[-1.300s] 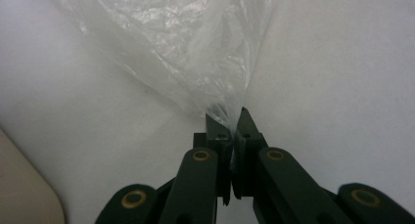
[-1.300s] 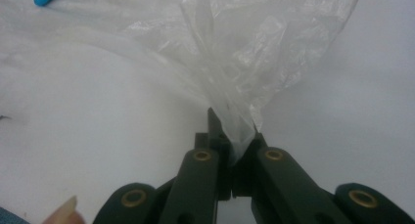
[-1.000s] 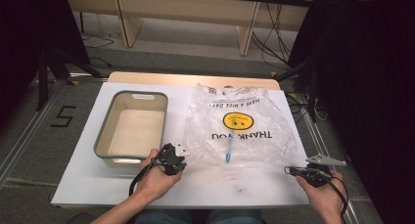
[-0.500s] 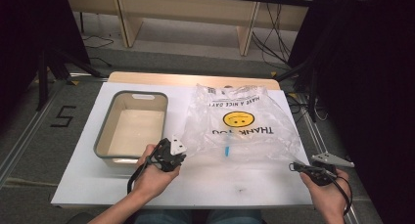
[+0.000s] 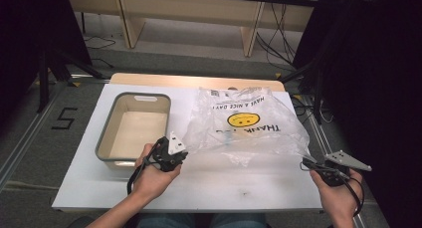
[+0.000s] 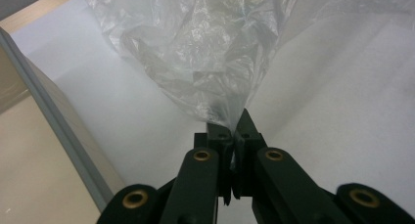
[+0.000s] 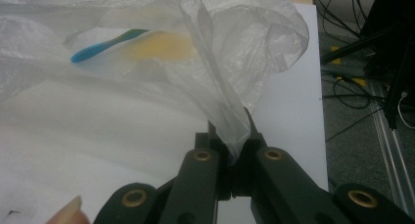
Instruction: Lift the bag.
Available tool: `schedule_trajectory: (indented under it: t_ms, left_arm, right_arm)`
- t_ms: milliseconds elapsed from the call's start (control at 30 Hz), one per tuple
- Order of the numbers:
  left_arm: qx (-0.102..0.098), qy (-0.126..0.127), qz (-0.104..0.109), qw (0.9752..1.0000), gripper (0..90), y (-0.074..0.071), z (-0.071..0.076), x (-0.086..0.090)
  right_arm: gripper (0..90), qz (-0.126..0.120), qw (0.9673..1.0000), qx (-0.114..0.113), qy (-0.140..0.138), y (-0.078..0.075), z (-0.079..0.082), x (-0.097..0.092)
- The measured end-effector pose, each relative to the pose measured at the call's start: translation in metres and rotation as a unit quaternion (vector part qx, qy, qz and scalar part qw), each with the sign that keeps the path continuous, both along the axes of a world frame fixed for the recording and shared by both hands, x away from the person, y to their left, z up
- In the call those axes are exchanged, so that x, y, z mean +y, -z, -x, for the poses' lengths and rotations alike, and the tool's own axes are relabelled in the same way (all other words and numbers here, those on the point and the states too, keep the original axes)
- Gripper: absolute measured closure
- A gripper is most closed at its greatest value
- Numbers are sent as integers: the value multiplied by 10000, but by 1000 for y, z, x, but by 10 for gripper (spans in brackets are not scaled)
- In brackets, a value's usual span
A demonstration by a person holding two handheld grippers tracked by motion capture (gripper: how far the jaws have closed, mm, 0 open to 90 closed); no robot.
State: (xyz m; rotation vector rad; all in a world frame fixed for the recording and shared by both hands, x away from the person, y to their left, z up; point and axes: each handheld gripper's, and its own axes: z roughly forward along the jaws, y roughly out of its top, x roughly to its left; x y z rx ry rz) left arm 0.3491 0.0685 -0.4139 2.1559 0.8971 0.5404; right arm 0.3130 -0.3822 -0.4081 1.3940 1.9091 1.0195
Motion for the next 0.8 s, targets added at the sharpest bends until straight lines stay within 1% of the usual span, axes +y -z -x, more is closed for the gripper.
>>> schedule_trajectory:
  t_ms: [133, 167, 200, 333, 400, 500, 533, 700, 800]
  left_arm:
    - [-51, -103, 111, 9999, 890, -4, -1, 4]
    - [-45, -94, 84, 9999, 890, -5, -2, 6]
    - [-58, -119, 128, 9998, 890, -5, -2, 6]
    - [-126, -154, 154, 9997, 890, -10, -1, 9]
    - [-179, -196, 228, 9994, 890, -12, -1, 10]
    - [-241, -209, 273, 9991, 890, -15, -1, 13]
    - [-262, -223, 327, 9989, 890, -16, -1, 13]
    - [-468, -195, 445, 9977, 890, -23, 1, 15]
    - [-601, -147, 585, 9964, 890, -29, 3, 14]
  right_arm:
    - [900, -49, 9999, -117, -9, -5, 1, 1]
    - [900, -50, 9999, -134, -20, -6, 1, 1]
    - [900, -63, 9999, -155, -17, -7, 1, 2]
    - [900, -50, 9996, -259, -46, -11, 0, 4]
    - [900, -64, 9994, -321, -55, -13, 0, 5]
    - [900, -80, 9991, -407, -56, -16, 1, 5]
    - [900, -91, 9991, -416, -52, -17, 1, 5]
    - [900, -97, 9986, -516, -58, -19, 2, 5]
    - [900, -93, 9983, -571, -41, -19, 2, 5]
